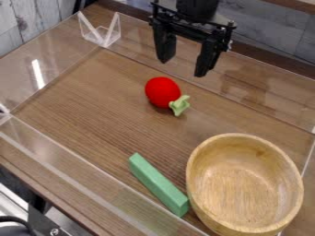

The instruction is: Move the red fruit to the left

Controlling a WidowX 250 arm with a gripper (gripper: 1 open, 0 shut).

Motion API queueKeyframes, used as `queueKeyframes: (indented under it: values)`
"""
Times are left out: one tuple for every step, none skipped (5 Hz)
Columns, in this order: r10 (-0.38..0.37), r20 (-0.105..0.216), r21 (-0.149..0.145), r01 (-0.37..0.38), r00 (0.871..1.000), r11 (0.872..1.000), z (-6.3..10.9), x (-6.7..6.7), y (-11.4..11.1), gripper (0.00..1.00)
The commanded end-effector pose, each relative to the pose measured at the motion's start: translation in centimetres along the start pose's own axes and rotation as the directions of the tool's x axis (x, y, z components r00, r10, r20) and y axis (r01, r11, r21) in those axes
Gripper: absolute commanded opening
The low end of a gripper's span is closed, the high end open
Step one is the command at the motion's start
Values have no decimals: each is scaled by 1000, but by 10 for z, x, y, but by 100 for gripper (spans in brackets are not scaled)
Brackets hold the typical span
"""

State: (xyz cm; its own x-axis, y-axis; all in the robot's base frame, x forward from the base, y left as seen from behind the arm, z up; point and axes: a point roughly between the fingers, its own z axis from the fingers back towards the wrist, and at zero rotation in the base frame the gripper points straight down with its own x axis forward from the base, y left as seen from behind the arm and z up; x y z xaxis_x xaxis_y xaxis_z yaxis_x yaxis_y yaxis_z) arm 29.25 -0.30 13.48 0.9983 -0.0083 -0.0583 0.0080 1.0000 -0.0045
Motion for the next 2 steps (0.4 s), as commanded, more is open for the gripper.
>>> queueKeyframes:
  values:
    - [37, -20, -7, -37, 999, 999, -20, 7, 0, 100]
    - [123, 5, -17, -123, 992, 992, -30, 10, 26, 100]
